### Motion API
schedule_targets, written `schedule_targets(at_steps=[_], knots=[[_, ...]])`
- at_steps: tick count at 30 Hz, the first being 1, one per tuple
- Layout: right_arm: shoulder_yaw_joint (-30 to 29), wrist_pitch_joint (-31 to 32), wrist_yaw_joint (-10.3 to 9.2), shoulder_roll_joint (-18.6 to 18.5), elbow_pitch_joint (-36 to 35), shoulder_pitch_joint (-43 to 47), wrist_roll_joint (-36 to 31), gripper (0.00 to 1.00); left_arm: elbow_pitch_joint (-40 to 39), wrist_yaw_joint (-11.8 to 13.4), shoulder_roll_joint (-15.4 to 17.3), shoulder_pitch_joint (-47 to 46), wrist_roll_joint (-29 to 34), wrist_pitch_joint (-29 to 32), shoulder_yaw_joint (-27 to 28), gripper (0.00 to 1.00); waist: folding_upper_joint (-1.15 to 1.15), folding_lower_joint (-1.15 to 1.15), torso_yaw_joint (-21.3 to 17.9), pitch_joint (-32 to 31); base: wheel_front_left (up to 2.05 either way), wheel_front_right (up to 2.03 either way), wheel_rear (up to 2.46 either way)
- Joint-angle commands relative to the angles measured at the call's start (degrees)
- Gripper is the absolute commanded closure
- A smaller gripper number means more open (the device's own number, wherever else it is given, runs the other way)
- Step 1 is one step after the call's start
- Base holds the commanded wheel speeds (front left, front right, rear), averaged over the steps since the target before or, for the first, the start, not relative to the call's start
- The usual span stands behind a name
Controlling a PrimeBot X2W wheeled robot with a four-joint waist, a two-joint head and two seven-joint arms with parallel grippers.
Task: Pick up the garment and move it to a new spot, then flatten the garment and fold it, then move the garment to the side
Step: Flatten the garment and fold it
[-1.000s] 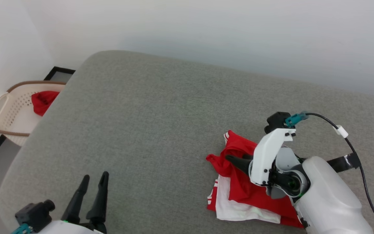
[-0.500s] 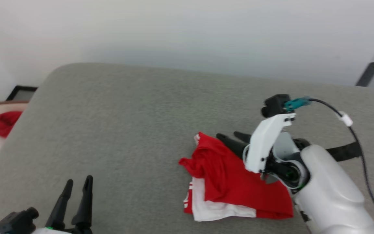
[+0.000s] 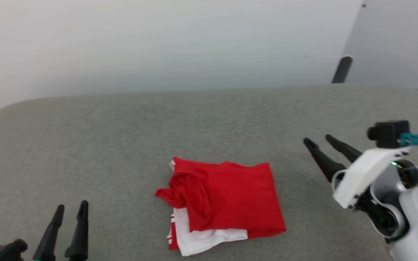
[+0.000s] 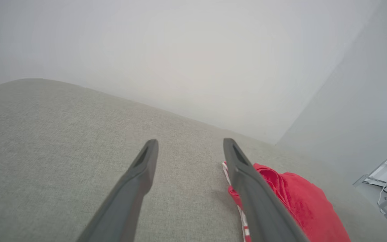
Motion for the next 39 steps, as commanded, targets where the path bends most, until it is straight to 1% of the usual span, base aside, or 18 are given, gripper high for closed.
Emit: schedule_targets(at_steps=[1, 5, 11, 14, 18, 24, 29, 39], knots=[[-0.1, -1.5, 0.00, -0.9, -1.1, 1.5, -0.3, 0.00, -0.3, -0.2, 0.2, 0.8, 0.6, 0.1, 0.4, 0.00, 0.00, 0.00, -2.7, -0.7, 0.00, 0.00, 0.00], [-0.5, -7.0, 0.00, -3.7, -4.0, 4.6, -1.0, 0.00, -0.8, -0.2, 0.3, 1.5, 1.5, 0.1, 1.3, 0.00, 0.00, 0.00, -4.3, -1.0, 0.00, 0.00, 0.00], [-1.9, -16.0, 0.00, -7.6, -5.5, 9.0, -3.7, 0.00, -1.5, -0.2, 0.2, 2.4, 2.7, 0.1, 2.9, 0.00, 0.00, 0.00, -5.4, -1.6, 0.00, 0.00, 0.00], [-3.3, -20.0, 0.00, -8.9, -5.0, 11.2, -6.0, 0.00, -1.9, -0.2, -0.1, 3.1, 4.0, 0.1, 4.2, 0.00, 0.00, 0.00, -5.6, -2.0, 0.00, 0.00, 0.00], [-5.6, -23.2, 0.00, -9.1, -4.3, 14.1, -8.2, 0.00, -2.7, -0.2, -0.8, 3.7, 5.3, 0.1, 6.4, 0.00, 0.00, 0.00, -5.4, -2.4, 0.00, 0.00, 0.00], [-8.9, -25.0, 0.00, -8.6, -4.8, 18.0, -10.9, 0.00, -3.8, -0.2, -1.3, 4.8, 6.8, 0.1, 9.2, 0.00, 0.00, 0.00, -4.8, -3.1, 0.00, 0.00, 0.00], [-11.9, -25.8, 0.00, -7.4, -5.8, 20.6, -12.6, 0.00, -4.5, -0.2, -2.0, 5.9, 8.3, 0.1, 11.4, 0.00, 0.00, 0.00, -3.9, -3.7, 0.00, 0.00, 0.00], [-14.2, -24.6, 0.00, -5.8, -7.9, 23.2, -14.3, 0.00, -5.8, -0.2, -2.9, 6.7, 9.2, 0.1, 12.6, 0.00, 0.00, 0.00, -2.3, -4.7, 0.00, 0.00, 0.00]])
